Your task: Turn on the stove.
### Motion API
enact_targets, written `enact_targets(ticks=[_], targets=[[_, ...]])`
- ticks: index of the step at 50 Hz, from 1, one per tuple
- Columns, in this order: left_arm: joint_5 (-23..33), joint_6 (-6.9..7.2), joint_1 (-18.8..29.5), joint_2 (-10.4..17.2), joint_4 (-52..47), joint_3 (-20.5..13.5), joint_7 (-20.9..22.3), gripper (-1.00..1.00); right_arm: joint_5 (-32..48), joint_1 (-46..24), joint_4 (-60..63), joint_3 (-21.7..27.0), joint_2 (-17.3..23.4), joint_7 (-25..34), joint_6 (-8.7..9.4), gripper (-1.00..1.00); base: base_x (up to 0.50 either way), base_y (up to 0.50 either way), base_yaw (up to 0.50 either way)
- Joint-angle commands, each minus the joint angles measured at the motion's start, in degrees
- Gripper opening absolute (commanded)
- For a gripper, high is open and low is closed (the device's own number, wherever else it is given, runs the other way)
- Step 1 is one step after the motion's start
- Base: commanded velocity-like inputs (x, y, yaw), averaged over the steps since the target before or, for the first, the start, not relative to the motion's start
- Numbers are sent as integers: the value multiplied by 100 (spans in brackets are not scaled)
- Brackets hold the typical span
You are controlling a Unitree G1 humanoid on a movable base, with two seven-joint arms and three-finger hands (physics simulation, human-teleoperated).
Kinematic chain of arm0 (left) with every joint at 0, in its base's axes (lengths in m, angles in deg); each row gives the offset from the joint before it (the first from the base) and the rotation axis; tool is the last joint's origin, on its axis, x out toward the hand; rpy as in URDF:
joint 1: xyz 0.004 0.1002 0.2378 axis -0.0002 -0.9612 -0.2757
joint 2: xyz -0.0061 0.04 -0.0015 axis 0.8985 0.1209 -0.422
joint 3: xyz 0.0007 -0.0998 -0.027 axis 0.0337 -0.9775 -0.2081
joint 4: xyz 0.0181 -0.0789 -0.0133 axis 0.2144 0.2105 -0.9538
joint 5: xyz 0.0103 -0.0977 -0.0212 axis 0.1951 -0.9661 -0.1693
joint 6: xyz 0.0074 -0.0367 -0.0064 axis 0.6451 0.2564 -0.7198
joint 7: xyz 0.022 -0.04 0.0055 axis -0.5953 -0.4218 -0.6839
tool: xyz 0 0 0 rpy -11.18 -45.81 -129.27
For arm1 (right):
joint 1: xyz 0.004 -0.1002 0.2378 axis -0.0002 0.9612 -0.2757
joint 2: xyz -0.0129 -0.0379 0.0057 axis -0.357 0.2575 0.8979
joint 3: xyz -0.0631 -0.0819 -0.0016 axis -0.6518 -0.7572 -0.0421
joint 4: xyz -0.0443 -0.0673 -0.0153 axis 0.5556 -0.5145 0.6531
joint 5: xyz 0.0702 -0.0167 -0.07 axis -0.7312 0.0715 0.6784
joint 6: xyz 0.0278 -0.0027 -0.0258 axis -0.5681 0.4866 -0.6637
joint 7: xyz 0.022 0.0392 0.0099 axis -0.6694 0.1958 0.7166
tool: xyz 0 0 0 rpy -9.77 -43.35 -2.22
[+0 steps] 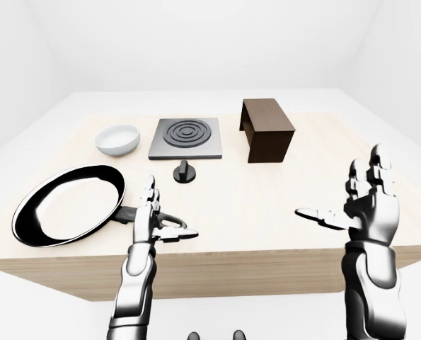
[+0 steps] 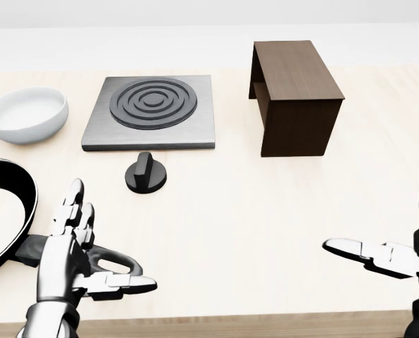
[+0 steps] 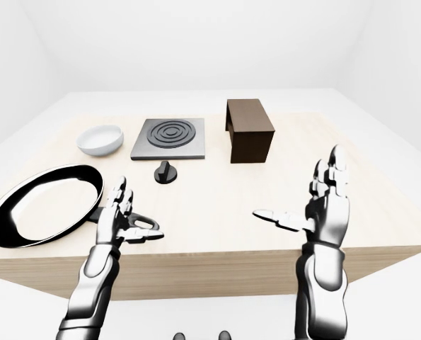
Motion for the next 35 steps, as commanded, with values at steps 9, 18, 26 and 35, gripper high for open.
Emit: enact_targets(ticks=[9,18,26,35], targets=[[-23,110,57,23,-67,-49,-68,100,-725,65,1465,1742,238,-321,0,100,0,0,0],[-18,41,67,24,34,-49,-68,100,-652,71,1559,1736,245,-300,0,100,0,0,0],[5,49,19,15,-5,-24,-73,100,-572,64,1515,1690,235,-236,0,100,14,0,0],[24,-11,64,16,116,-30,-84,100,-627,60,1498,1747,242,-177,0,100,38,0,0]])
